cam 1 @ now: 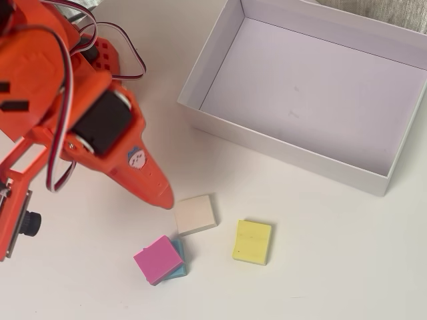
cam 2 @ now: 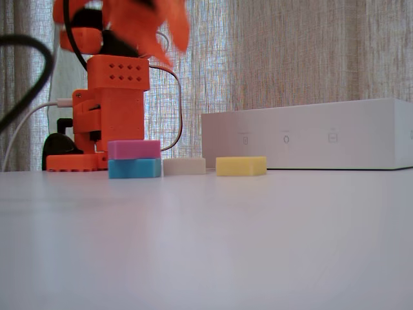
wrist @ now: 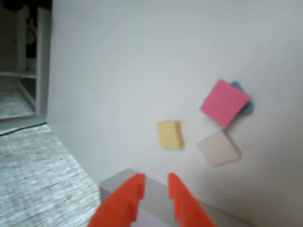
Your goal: Grasp the pink cuboid and put it in the bin.
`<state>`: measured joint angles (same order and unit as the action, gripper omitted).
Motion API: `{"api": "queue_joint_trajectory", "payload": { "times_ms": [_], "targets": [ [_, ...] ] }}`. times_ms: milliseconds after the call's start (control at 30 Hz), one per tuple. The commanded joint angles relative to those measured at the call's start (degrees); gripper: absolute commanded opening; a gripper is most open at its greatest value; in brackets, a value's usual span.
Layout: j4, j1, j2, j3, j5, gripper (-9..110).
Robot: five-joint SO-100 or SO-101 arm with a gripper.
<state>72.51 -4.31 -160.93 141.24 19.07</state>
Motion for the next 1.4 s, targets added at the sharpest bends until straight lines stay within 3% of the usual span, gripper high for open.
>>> {"api": "queue_joint_trajectory", "payload": {
  "times_ms": [0,133,233,733,1367],
  "targets": [
    [6.9,-1.9,13.6,-20.6,1.0,3],
    [17.1,-3.4,25.6,-40.7,1.2,13],
    [21.0,-2.8,31.3,-46.1,1.0,18],
    [14.9,8.3,43.2,-27.4,-2.1,22],
    [6.9,14.0,50.3,-19.6,-1.8,22]
  ]
}}
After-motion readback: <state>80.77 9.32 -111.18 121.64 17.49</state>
